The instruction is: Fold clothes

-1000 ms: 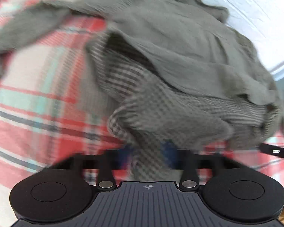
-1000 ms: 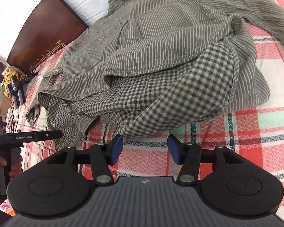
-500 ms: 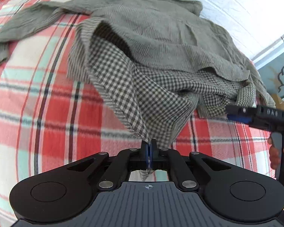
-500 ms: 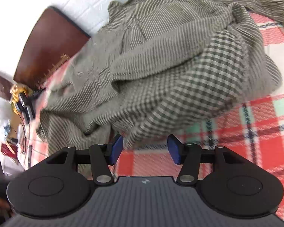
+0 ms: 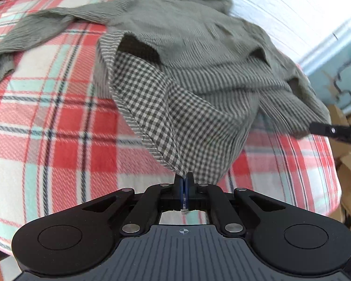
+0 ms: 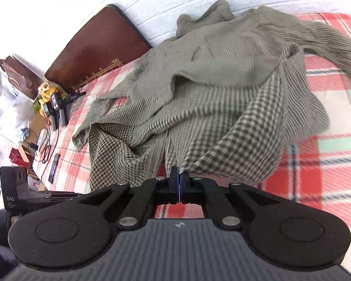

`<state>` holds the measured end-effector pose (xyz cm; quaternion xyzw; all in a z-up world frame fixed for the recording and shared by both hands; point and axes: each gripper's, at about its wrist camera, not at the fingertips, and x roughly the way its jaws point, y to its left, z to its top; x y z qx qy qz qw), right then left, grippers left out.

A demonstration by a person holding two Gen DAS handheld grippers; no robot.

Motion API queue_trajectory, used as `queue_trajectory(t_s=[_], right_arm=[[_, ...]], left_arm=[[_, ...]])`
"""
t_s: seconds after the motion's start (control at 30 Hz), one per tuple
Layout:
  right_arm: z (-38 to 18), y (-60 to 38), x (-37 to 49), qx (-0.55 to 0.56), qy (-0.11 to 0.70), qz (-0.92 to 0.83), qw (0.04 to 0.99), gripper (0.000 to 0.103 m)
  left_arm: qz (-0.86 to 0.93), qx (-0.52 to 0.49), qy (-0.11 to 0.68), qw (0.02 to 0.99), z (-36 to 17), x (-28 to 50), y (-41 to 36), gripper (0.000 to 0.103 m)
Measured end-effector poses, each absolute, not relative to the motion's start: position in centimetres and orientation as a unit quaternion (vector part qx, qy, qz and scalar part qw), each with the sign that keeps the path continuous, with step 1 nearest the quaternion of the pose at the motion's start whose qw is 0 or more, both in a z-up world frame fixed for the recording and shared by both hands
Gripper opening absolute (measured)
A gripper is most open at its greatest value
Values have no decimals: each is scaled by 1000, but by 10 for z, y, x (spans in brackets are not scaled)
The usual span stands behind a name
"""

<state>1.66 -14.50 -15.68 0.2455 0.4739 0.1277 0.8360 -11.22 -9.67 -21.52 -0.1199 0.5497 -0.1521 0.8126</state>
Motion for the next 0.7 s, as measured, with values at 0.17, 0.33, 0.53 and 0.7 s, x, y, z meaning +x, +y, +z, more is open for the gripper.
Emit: queue_trajectory(t_s=[0.17, 0.33, 0.53, 0.7], right_arm=[[-187, -148, 1, 238, 519, 103, 814, 0], [-209, -153, -12, 232, 534, 69, 810, 5], [-197, -186, -16, 185, 485, 39, 854, 50], [-215, -185, 5, 103, 496, 101, 856, 50]], left_arm=[[-157, -103, 583, 791, -237, -125, -110, 0], [-142, -86, 615, 771, -258, -131, -115, 0], [-145, -73, 617, 770, -241, -134, -109, 24], [-172, -34, 591, 788, -212, -131, -112, 24]])
